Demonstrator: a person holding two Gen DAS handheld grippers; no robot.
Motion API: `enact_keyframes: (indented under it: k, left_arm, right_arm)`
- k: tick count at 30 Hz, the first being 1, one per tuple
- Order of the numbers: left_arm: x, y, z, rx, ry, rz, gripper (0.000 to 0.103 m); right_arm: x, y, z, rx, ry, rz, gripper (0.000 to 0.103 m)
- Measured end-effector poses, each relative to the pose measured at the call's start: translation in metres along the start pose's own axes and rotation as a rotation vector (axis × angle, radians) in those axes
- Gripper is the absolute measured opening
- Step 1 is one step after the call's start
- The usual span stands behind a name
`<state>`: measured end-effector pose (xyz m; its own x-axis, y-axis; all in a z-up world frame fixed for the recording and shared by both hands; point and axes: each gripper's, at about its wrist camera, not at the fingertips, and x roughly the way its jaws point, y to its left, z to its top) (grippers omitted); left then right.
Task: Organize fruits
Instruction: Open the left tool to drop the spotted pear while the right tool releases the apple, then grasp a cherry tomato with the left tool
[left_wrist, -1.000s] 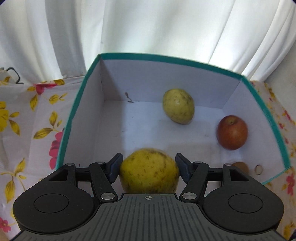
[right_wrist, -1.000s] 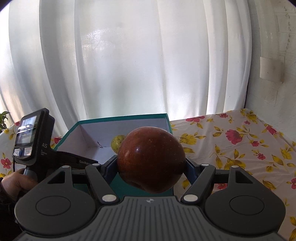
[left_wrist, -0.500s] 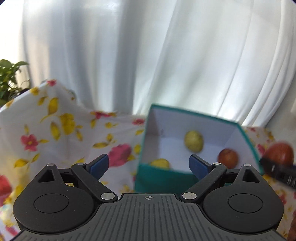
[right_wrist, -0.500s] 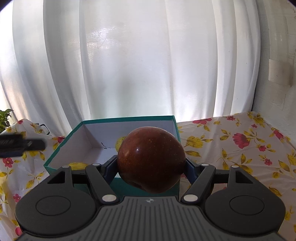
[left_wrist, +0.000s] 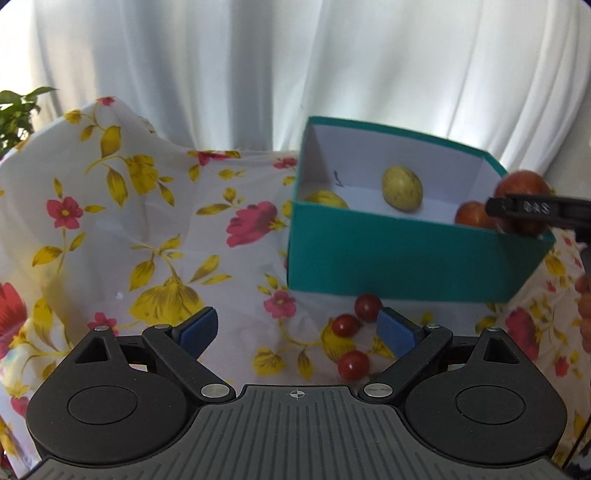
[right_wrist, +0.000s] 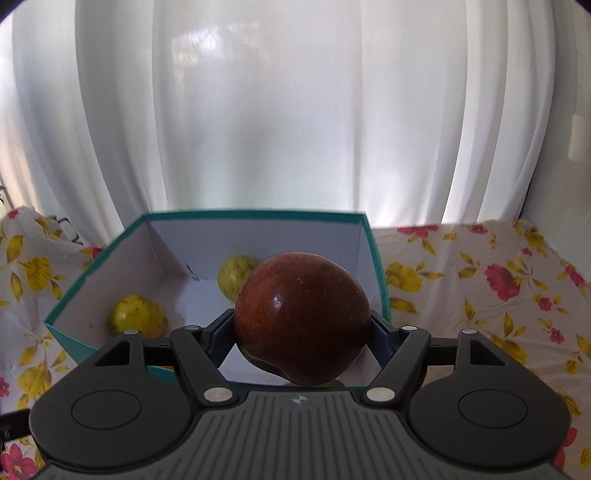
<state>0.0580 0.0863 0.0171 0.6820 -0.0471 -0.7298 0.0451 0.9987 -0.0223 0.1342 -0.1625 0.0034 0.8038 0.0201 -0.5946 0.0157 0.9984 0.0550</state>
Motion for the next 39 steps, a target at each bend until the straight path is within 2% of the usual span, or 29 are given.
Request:
enact_keyframes:
  k: [5,17,31,32,35,39]
  left_arm:
    - [0.009,-0.006,-0.009,0.038,0.043,-0.027,0.097]
    - [0.018,-0.008,-0.016,0.066,0.090,-0.074,0.097]
    - [0.020,-0.015,-0.023,0.106,0.118,-0.100,0.097]
    - [0.021,-0.015,-0.024,0.104,0.119,-0.102,0.097]
    - [0.021,-0.016,-0.024,0.105,0.122,-0.101,0.096]
    - [0.022,-0.017,-0.025,0.106,0.125,-0.106,0.094]
  right_arm:
    - [0.018,0.003,-0.004,-0.002,0.080,0.032,0.073]
    - [0.024,0.014,-0.003,-0.019,0.105,-0.022,0.073]
    - [0.027,0.013,-0.001,-0.027,0.124,-0.024,0.073]
    - [0.025,0.012,0.000,-0.021,0.114,-0.008,0.077]
    - [0.014,0.012,0.001,-0.022,0.075,-0.003,0.077]
    - [-0.039,0.008,0.008,-0.005,-0.129,-0.020,0.080]
